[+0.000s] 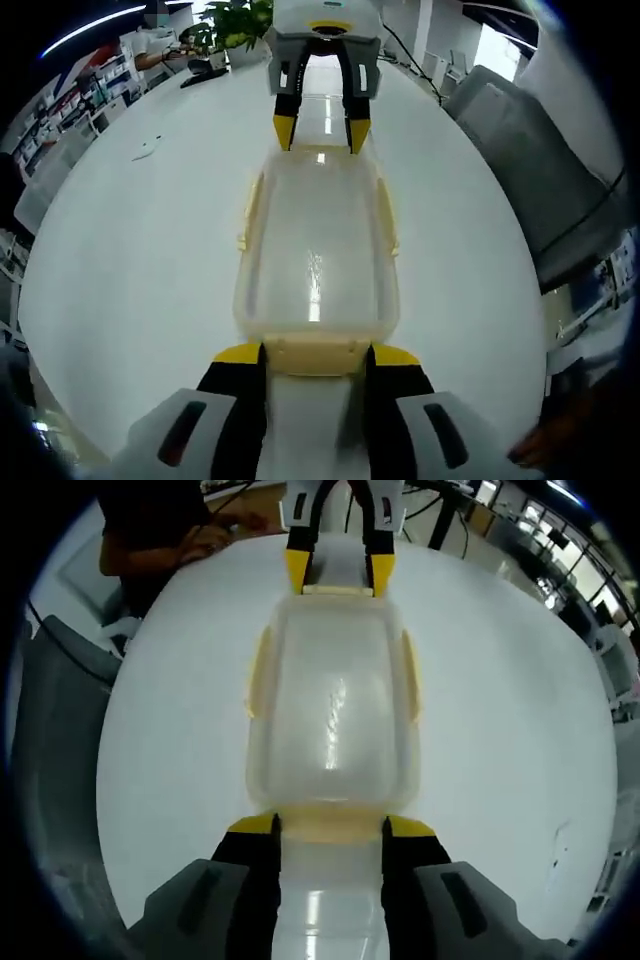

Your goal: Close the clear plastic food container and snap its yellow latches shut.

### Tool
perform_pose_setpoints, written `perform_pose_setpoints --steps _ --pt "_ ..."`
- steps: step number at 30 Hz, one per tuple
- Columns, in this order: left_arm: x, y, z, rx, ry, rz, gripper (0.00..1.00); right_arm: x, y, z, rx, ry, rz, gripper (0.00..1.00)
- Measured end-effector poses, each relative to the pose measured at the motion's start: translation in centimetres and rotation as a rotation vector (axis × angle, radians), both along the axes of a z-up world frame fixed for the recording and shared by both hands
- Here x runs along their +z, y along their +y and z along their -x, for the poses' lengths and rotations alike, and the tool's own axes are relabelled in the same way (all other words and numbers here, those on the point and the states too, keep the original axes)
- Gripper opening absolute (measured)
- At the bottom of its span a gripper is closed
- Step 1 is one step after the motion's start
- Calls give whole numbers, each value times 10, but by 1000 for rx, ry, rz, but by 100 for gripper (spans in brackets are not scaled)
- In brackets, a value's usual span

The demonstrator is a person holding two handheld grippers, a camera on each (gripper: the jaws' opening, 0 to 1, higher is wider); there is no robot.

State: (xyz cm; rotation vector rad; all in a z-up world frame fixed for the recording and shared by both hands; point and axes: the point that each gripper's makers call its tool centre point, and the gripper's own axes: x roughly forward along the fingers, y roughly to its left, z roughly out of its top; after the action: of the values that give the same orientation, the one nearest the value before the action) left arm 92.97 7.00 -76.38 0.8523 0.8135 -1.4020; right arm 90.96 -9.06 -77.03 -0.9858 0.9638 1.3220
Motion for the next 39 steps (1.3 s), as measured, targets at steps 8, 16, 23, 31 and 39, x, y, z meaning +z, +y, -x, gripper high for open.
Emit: perform_pose_setpoints --steps 8,16,23,31,39 --pt "27 1 8 -4 -26 -32 31 27 3 6 15 -21 -14 35" --pt "64 3 15 -6 -51 -57 32 52 5 7 22 -29 -40 35" --pt "89 -7 21 -1 -63 -48 31 79 -5 14 24 -17 -44 35" --pt "100 -33 25 2 -78 -51 32 93 -31 18 18 -35 -37 36" --pt "105 -62 26 -24 -92 -60 32 97 -59 20 -2 -47 -20 36"
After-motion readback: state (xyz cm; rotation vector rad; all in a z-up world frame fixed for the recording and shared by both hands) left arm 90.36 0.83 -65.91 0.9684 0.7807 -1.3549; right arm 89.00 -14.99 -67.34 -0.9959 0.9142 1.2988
